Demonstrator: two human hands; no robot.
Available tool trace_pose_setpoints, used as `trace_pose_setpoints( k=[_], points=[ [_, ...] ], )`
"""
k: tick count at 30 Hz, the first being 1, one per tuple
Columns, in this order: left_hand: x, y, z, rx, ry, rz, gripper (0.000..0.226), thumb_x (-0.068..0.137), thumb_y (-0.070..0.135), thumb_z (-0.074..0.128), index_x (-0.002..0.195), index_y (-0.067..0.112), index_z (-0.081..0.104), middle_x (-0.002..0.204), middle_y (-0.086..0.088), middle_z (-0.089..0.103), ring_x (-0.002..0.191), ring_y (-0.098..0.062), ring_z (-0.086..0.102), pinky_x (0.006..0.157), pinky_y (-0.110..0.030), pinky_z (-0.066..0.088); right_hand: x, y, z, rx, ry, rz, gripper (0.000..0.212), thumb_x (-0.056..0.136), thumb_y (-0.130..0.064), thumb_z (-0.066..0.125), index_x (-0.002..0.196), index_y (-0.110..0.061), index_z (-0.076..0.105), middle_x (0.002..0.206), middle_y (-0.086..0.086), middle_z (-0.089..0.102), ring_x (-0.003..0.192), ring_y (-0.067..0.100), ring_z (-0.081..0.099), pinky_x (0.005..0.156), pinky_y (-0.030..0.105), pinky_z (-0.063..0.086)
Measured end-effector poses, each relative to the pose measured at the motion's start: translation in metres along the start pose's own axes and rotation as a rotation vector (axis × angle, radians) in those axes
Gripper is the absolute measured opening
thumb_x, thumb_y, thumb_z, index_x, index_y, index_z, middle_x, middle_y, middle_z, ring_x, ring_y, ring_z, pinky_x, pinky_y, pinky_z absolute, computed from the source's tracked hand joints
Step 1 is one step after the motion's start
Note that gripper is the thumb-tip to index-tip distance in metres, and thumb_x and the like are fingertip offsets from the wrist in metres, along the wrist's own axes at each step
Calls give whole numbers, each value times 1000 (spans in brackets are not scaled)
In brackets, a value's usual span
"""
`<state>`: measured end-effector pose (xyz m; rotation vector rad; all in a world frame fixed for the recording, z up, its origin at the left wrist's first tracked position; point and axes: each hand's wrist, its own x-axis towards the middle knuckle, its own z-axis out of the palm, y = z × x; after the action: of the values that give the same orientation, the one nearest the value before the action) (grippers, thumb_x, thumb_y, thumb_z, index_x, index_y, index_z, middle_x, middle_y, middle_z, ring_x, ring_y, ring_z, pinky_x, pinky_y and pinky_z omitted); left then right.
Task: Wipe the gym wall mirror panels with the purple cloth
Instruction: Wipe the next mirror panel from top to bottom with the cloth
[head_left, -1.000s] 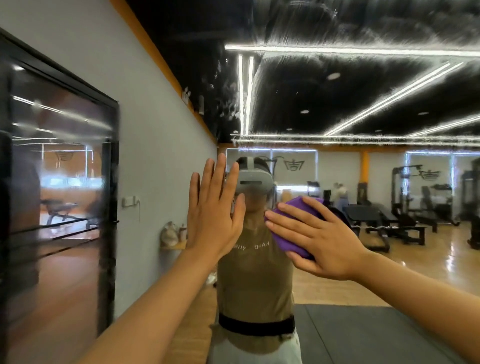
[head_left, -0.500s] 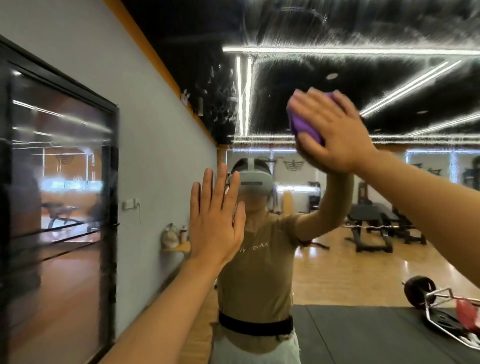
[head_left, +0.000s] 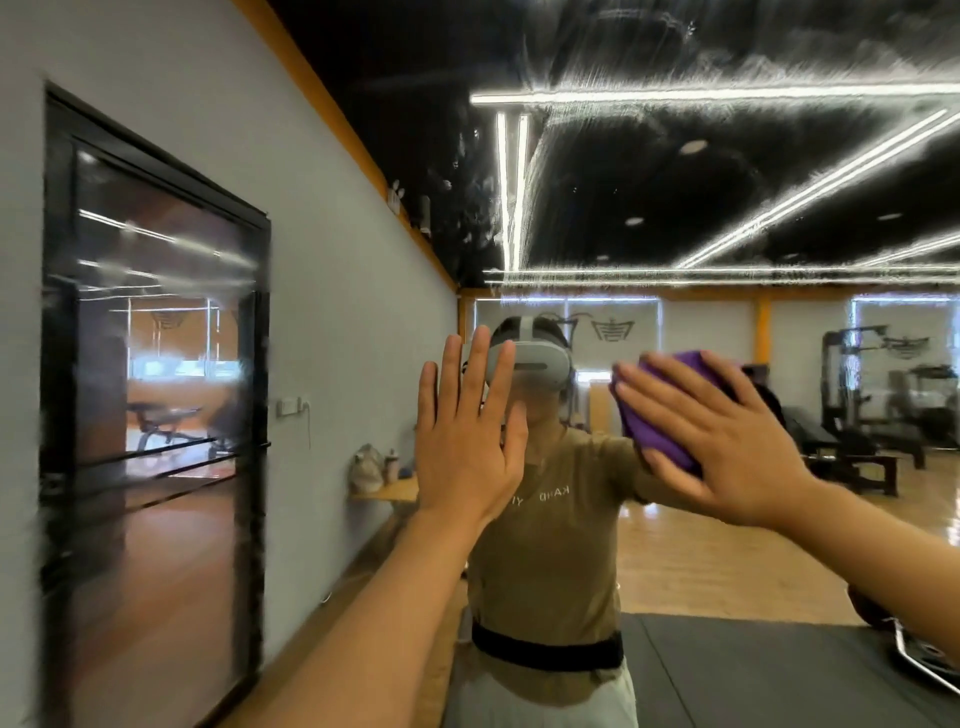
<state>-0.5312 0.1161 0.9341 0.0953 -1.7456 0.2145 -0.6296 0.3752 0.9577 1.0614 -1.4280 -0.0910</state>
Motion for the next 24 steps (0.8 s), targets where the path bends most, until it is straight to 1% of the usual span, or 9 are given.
trace_pose_setpoints(
  k=[4,7,9,11,14,16,18,21,24],
  points=[
    [-1,-1,2,-5,-5,-2,61,105,40,23,162,21,8,170,-6,2,156,-26,-3,126,-47,1,-45,-16,5,-16,-83,-121,60,105,-50,28,158,-24,27,164,-2,29,155,20,19,125,50,8],
    [-1,0,1,0,-19,-1,62,106,40,22,162,21,6,170,-5,0,156,-25,-4,126,-46,0,-44,-9,3,-12,-125,-174,61,103,-50,34,159,-26,27,164,-5,28,155,18,19,126,49,6],
    [0,-1,0,-19,-47,5,62,106,41,21,162,22,3,170,-4,-3,156,-23,-8,126,-45,-2,-31,0,1,-23,-168,-256,65,100,-51,38,160,-27,26,165,-7,26,155,16,18,126,48,4],
    [0,-2,-2,-56,-79,6,62,106,42,20,162,22,1,170,-2,-6,156,-21,-10,125,-43,-4,-6,13,-2,-19,-201,-332,64,101,-51,35,160,-28,25,166,-9,23,155,14,16,126,46,2],
    [1,-8,-8,-87,-90,9,62,106,42,21,161,21,4,169,2,-3,156,-16,-7,125,-36,-7,57,32,-7,1,-211,-333,62,102,-51,33,160,-31,24,165,-11,20,155,12,13,126,43,-1],
    [3,-18,-14,-95,-75,36,60,105,39,26,161,19,14,169,2,6,156,-15,0,125,-29,-5,105,44,-10,10,-156,-247,61,101,-50,33,159,-30,29,164,-10,23,155,12,14,126,41,-2],
    [6,-30,-19,-85,-70,92,59,105,36,30,160,18,22,168,0,14,155,-14,8,124,-27,1,151,55,-17,26,-103,-76,62,101,-53,27,160,-31,25,165,-10,22,155,12,13,125,40,-3],
    [7,-47,-21,-44,-49,150,62,103,38,37,159,16,26,168,-4,18,155,-17,13,123,-35,12,204,63,-23,59,-22,210,63,101,-53,23,161,-31,19,168,-9,18,155,13,9,125,41,-3],
    [6,-63,-22,8,-21,109,67,103,46,36,161,16,20,169,-6,12,156,-21,10,125,-40,8,229,59,-17,43,58,392,62,103,-50,23,161,-28,18,169,-7,16,156,15,7,126,44,-2]
  ],
)
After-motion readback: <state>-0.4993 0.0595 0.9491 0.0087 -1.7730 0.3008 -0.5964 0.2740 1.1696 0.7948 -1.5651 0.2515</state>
